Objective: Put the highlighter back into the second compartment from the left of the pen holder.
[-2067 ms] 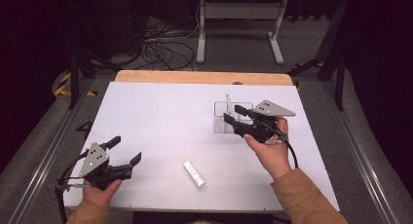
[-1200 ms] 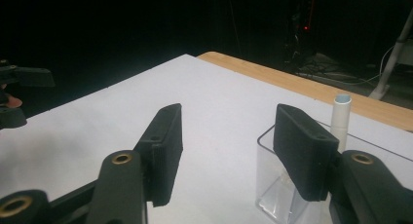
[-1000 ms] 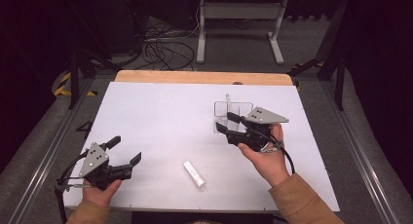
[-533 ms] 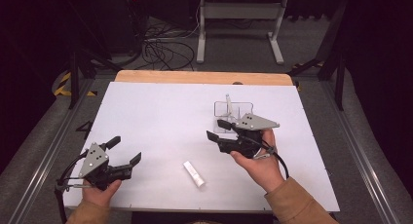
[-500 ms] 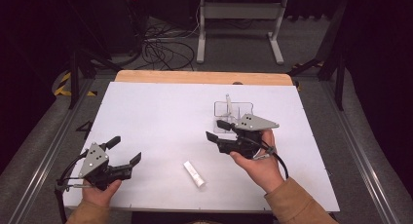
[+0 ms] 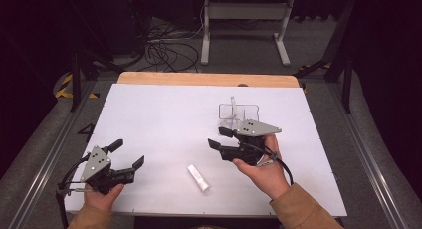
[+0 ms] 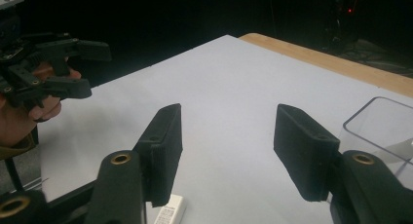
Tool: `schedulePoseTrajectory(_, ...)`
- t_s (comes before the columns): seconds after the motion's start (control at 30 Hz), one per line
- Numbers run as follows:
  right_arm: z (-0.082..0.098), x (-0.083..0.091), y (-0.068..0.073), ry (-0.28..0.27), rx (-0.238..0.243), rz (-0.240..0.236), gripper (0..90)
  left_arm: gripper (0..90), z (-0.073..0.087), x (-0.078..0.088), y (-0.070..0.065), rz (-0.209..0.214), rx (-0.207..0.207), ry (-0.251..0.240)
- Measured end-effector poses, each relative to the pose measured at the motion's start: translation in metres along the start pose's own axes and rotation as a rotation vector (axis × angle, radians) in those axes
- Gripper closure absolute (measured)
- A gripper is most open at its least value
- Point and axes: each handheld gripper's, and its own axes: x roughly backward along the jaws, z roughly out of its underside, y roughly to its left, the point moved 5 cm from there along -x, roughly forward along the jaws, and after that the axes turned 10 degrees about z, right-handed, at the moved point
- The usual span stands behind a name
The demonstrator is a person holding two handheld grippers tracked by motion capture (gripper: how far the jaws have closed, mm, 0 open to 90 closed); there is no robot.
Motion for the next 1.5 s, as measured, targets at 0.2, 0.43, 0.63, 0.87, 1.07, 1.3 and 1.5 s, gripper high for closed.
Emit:
schedulePoseTrajectory(0.2,0.004,0.000,0.009,0.036,-0.007,-0.011,44.9,13.1,0.000,0.001,0.000,-0.002,0.004,0.000)
schedulePoseTrajectory(0.43,0.012,-0.001,0.019,0.081,-0.006,-0.016,45.0,13.1,0.001,0.003,0.000,-0.008,0.002,0.000)
schedulePoseTrajectory(0.63,0.025,-0.005,0.027,0.137,-0.005,-0.021,44.9,13.1,0.001,0.002,0.000,-0.006,-0.002,0.003)
schedulePoseTrajectory(0.87,0.041,-0.009,0.037,0.200,0.009,-0.028,43.4,13.1,0.001,0.003,0.000,-0.006,0.000,0.002)
schedulePoseTrajectory(1.07,0.054,-0.012,0.045,0.242,0.026,-0.035,42.0,13.1,0.001,0.003,0.000,-0.006,0.000,0.003)
schedulePoseTrajectory(1.3,0.067,-0.015,0.054,0.291,0.044,-0.041,40.3,13.1,0.001,0.003,0.000,-0.006,-0.001,0.003)
schedulePoseTrajectory(1.5,0.081,-0.018,0.063,0.353,0.066,-0.041,39.2,13.1,0.001,0.003,0.000,-0.007,-0.001,0.004)
